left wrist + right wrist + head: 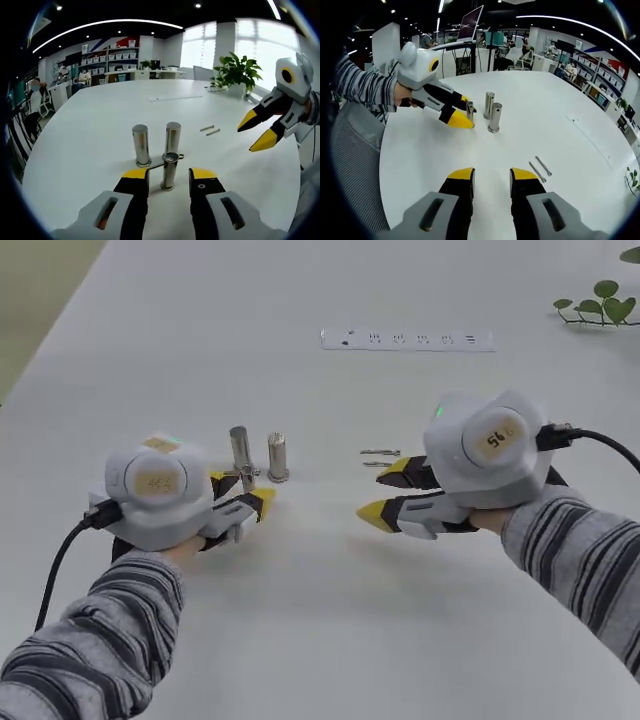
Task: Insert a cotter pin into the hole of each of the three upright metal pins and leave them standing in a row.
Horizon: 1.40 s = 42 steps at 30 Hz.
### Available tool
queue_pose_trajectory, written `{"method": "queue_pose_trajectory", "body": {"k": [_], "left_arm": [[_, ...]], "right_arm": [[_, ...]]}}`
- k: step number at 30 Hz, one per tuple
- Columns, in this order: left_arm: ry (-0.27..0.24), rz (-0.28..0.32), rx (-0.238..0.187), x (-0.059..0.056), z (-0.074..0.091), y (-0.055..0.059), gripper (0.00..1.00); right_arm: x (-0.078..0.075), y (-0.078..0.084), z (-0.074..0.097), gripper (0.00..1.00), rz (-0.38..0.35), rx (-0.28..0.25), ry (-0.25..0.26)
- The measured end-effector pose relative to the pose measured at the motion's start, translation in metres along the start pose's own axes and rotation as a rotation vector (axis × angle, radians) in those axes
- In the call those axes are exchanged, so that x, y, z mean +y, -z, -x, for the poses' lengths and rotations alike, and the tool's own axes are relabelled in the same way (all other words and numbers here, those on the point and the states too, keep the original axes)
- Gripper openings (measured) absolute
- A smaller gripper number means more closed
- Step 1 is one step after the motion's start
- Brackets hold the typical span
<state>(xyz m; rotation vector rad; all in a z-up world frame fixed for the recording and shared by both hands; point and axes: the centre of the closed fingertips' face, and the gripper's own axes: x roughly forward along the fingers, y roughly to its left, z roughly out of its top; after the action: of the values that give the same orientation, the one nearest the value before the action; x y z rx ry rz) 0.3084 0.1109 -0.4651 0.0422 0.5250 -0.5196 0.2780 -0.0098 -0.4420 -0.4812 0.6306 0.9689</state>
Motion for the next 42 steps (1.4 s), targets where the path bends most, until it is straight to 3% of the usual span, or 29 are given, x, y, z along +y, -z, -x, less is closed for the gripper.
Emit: {"method": "queue_pose_trajectory", "body": {"k": [9, 15, 19, 20, 24, 25, 28, 32, 42], "left_arm": [[0.040, -0.007, -0.040, -0.013, 0.022, -0.010, 0.51], [0.050, -0.017, -0.057, -0.020, 0.032, -0.015, 0.58], [0.062, -0.014, -0.053, -0.028, 0.040, -0.014, 0.61], [0.067, -0.014, -0.050, -0.029, 0.040, -0.013, 0.63], [0.086, -0.012, -0.040, -0.034, 0.045, -0.013, 0.66], [0.092, -0.011, -0.048, -0.037, 0.048, -0.014, 0.68], [0.092, -0.004, -0.067, -0.041, 0.055, -0.017, 0.70], [0.088, -0.028, -0.067, -0.045, 0.061, -0.016, 0.74], [0.062, -0.027, -0.096, -0.048, 0.075, -0.014, 0.82]], "right_arm": [[-0.005, -0.028, -0.007, 0.25, -0.012, -0.093, 0.000], [-0.008, -0.042, -0.023, 0.29, -0.032, -0.132, -0.008], [-0.006, -0.053, -0.032, 0.29, -0.088, -0.169, -0.035], [-0.012, -0.054, -0.036, 0.29, -0.118, -0.178, -0.038], [-0.015, -0.064, -0.047, 0.28, -0.235, -0.220, -0.065], [-0.017, -0.065, -0.051, 0.28, -0.273, -0.219, -0.066], [-0.015, -0.068, -0.057, 0.28, -0.262, -0.223, -0.062], [-0.013, -0.071, -0.068, 0.27, -0.307, -0.233, -0.072], [-0.008, -0.081, -0.091, 0.22, -0.297, -0.228, -0.079]]}}
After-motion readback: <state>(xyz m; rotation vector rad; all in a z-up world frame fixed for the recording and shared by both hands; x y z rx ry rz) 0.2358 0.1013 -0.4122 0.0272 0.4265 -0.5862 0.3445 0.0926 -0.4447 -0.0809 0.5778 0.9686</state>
